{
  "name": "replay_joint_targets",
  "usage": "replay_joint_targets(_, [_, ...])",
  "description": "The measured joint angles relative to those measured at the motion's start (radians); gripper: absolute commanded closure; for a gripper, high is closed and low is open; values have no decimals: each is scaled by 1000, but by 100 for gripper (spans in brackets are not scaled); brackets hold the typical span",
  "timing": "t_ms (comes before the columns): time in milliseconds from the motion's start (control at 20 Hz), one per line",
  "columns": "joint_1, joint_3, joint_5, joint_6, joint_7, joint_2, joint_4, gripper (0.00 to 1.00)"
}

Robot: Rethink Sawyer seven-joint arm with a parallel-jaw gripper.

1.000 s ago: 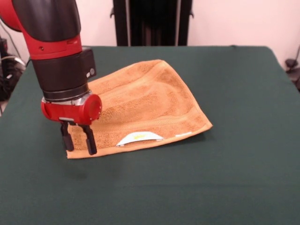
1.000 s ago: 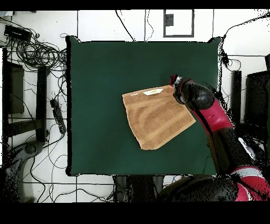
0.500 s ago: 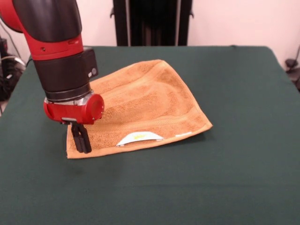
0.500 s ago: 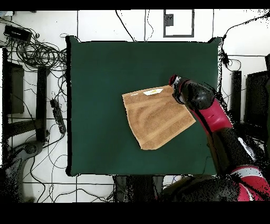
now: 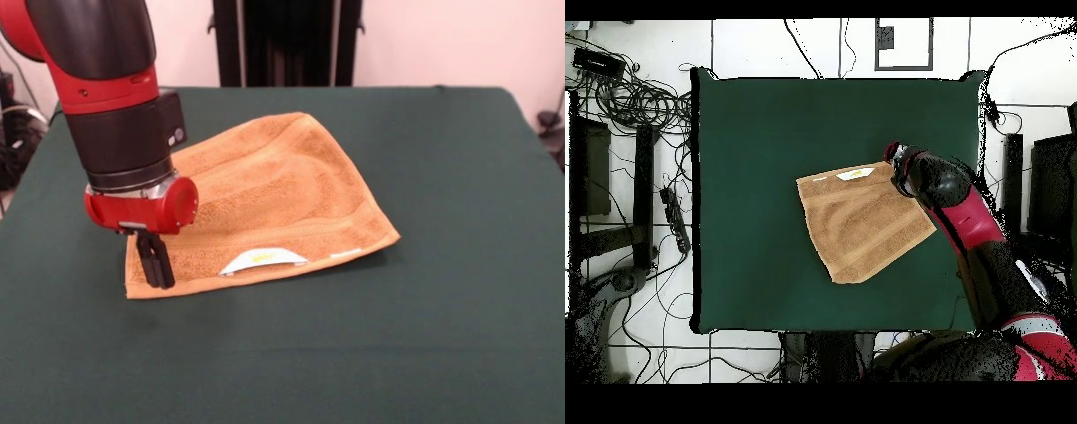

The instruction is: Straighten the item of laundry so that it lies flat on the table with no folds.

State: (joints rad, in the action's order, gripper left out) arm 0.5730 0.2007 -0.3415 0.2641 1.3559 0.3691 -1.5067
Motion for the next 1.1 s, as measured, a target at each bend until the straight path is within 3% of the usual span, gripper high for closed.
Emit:
replay_joint_targets(450, [-13,-7,-1,7,0,0,1,100])
replay_joint_targets(1100, [-171,-159,-25,46,3,27,-35,100])
